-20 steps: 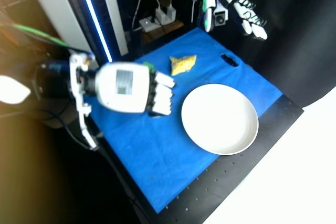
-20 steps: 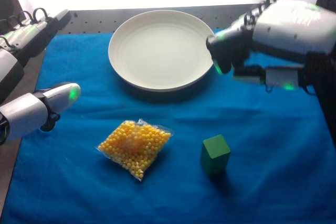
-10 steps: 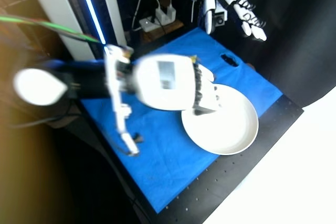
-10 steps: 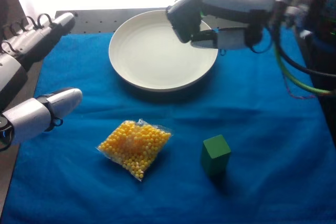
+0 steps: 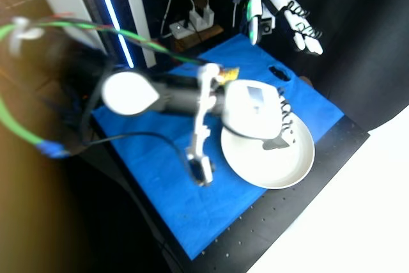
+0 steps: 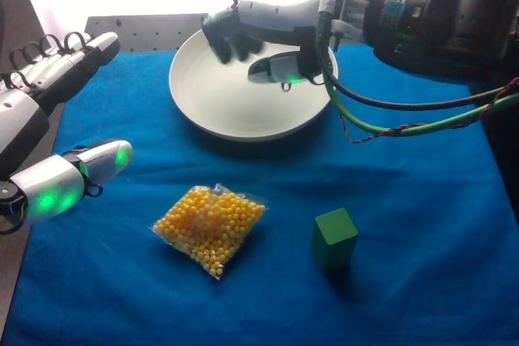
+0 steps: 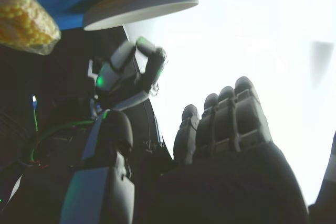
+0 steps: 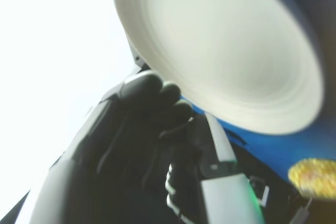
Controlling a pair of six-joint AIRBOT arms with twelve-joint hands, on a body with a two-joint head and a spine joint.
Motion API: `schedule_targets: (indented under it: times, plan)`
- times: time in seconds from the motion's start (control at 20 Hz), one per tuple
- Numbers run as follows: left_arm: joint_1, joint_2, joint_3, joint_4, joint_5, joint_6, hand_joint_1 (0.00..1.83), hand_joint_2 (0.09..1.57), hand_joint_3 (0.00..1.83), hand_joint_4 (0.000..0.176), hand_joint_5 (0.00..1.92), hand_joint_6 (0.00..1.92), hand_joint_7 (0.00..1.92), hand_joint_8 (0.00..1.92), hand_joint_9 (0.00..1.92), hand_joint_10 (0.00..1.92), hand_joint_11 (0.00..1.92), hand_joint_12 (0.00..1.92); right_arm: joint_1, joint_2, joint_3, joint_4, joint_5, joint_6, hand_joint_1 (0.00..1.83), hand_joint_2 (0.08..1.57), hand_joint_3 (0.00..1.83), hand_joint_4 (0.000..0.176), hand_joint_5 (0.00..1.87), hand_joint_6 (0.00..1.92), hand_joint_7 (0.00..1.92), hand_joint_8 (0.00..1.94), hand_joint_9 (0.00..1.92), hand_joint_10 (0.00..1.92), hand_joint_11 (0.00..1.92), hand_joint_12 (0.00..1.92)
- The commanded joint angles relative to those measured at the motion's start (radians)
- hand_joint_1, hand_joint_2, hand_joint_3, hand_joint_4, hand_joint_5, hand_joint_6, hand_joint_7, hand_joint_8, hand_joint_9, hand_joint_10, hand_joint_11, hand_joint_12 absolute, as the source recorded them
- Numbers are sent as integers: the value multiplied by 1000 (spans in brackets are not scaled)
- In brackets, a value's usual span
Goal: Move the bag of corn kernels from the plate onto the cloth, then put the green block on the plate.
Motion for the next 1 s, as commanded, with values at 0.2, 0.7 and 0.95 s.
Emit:
schedule_targets:
  times: [0.2,0.7,0.95]
  plan:
    - [-8,-5,3,17,-128,-8,500,1284,0,104,61,6,0,0,0,0,0,0,12,2,-3,13,40,2,588,1207,1,33,0,0,0,0,0,0,0,2]
    - [1,-4,-6,1,-140,-8,481,1262,0,122,47,0,0,0,0,0,0,2,13,225,-120,14,287,145,469,1133,1,80,0,0,0,0,0,0,0,281]
    - [19,6,-18,-8,-161,-8,512,1282,6,124,46,0,0,0,0,0,0,0,13,338,-217,20,370,140,575,1174,17,59,0,0,0,0,0,0,0,0]
